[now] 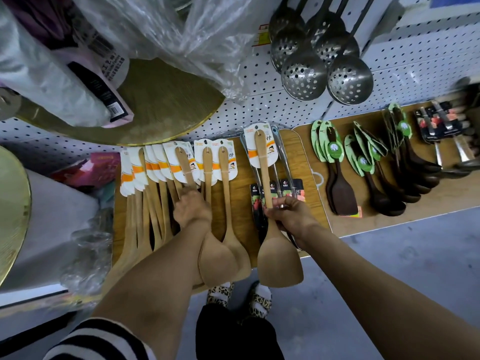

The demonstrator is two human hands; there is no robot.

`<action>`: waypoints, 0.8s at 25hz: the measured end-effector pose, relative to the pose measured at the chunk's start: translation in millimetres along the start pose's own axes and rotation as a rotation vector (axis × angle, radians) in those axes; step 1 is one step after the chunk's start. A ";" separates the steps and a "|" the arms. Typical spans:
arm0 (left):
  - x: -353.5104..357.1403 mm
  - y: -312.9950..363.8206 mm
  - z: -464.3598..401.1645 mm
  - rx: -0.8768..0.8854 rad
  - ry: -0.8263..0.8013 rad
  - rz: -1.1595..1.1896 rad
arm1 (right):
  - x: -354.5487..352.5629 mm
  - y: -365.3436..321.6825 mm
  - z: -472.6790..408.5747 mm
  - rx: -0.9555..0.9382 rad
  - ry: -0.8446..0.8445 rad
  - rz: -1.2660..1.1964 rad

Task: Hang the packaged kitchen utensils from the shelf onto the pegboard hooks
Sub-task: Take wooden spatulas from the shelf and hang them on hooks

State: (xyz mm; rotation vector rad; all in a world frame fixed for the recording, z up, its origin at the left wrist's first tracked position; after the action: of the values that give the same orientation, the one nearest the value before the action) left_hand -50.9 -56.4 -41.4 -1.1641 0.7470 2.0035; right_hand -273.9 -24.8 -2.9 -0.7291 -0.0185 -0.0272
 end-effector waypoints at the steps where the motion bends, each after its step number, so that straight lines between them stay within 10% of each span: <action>1: -1.0 -0.5 -1.2 -0.017 -0.013 0.036 | -0.2 1.5 0.4 0.002 0.005 -0.004; 12: -25.7 -16.2 37.2 0.050 -0.379 0.504 | 3.0 -7.8 40.6 0.017 0.154 -0.145; 20: -46.7 73.2 110.3 0.438 -0.631 0.677 | -69.3 -13.8 98.6 -0.114 0.375 -0.294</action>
State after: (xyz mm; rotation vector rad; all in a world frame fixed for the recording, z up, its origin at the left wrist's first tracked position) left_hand -146.7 -29.6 57.7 0.0211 1.2459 2.3635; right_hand -344.4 31.9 78.0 -0.8214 0.2360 -0.4479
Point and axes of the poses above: each hand's wrist, its own z-axis away from the middle knuckle, its own x-axis out of the palm, y = z × x, the point moved 1 cm from there along -z, towards the middle knuckle, and after that the axes turned 5 degrees about -y, right-handed, at the moved point
